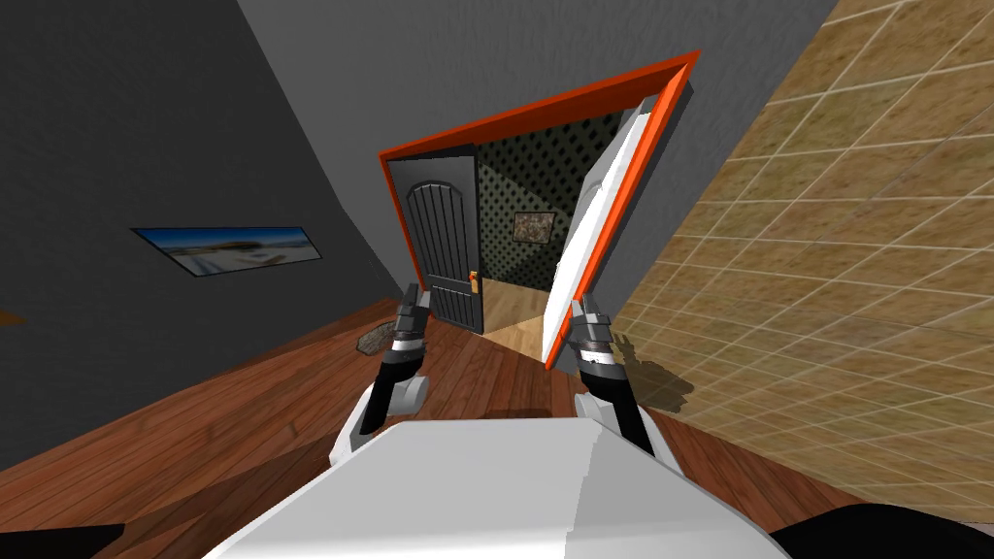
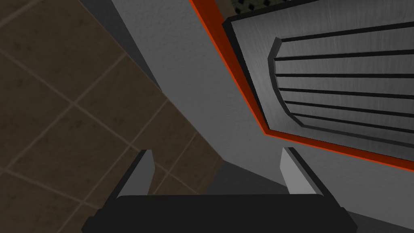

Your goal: Push the door open

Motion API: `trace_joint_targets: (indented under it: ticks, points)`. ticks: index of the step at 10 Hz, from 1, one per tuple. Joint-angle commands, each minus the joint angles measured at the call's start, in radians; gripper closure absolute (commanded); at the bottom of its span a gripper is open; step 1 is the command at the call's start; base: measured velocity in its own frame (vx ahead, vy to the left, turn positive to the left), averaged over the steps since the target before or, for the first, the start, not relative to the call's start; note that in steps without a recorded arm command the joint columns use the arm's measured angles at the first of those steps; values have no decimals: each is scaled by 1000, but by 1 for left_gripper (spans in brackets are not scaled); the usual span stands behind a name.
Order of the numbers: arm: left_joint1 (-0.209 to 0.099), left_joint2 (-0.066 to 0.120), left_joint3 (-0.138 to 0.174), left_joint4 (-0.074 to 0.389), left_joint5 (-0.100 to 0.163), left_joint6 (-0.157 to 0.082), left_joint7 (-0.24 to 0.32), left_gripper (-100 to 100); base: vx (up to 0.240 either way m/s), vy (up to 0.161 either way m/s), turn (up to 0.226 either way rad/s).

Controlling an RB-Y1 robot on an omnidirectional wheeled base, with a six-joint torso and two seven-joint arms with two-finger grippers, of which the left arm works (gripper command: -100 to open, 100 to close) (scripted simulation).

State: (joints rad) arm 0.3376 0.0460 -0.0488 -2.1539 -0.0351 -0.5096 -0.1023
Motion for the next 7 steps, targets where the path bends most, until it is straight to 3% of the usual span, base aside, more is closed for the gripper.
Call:
trace_joint_targets:
  ticks: [1, 3, 4, 7]
  points:
    - [-21, 4, -4, 43, 0, -4, 6, -100, 46, 39, -5]
    - [-60, 9, -11, 103, 0, -1, 20, -100, 84, 58, -17]
    - [-60, 9, -11, 113, 0, -1, 20, -100, 63, 57, -11]
    - [-121, 16, -23, 211, 0, 4, 41, -100, 68, 65, -14]
